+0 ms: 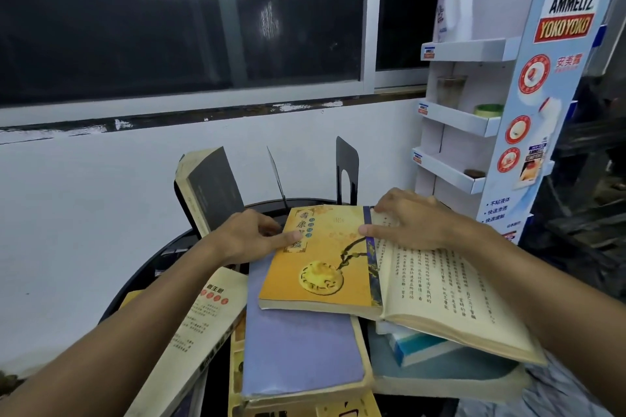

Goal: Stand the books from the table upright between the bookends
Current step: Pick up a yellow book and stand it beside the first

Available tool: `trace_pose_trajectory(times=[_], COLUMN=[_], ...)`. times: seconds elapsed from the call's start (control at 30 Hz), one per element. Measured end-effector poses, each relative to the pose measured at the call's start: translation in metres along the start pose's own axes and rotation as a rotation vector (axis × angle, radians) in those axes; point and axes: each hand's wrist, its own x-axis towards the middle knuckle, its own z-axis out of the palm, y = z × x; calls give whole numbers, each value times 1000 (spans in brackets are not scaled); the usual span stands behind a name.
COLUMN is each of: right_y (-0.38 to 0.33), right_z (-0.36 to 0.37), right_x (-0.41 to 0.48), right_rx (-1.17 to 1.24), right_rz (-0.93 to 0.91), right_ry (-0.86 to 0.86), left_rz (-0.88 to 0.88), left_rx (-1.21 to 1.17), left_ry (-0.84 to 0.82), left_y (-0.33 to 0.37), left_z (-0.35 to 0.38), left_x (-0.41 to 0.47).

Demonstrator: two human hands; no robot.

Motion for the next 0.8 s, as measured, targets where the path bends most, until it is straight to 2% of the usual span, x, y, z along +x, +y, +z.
trace_pose_trajectory(times=[0.2, 0.4, 0.63, 0.8], right_y=[-3, -6, -15, -18], right_z=[4, 2, -10, -28], right_x=[7, 8, 2, 0], right_rx=[35, 90, 183, 393], right_rz=[-42, -42, -20, -30], right_ry=[-30, 8, 16, 105], left_rz=[15, 129, 152, 183], left_rx=[-201, -442, -709, -810], left_ry=[-132, -20, 37, 127], left_y=[-6, -7, -7, -4], left_z=[2, 7, 10, 4], left_x=[9, 6, -1, -6])
